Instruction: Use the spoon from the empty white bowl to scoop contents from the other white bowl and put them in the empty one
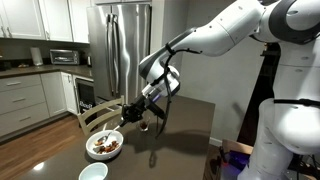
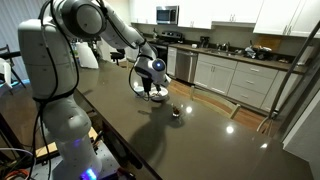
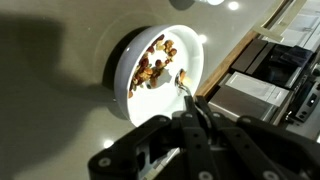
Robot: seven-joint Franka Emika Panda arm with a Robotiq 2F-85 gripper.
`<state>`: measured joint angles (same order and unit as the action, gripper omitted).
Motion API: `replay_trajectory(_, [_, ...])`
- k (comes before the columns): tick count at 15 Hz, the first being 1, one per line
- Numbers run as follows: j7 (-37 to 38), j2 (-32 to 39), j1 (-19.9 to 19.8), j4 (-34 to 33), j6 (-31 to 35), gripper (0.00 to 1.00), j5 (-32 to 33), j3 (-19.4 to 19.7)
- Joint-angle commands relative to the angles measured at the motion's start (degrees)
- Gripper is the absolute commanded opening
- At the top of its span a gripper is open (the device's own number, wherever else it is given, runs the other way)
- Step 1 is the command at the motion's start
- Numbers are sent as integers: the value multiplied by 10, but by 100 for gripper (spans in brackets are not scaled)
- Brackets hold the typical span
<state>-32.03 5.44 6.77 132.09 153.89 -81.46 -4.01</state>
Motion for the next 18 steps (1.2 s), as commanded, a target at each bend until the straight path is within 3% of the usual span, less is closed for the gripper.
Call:
replay_trajectory(1, [-40,-23,-6,5,-36,2,-33,1])
replay_trajectory(18, [-50,-61,7,40,-89,2,-48,-28])
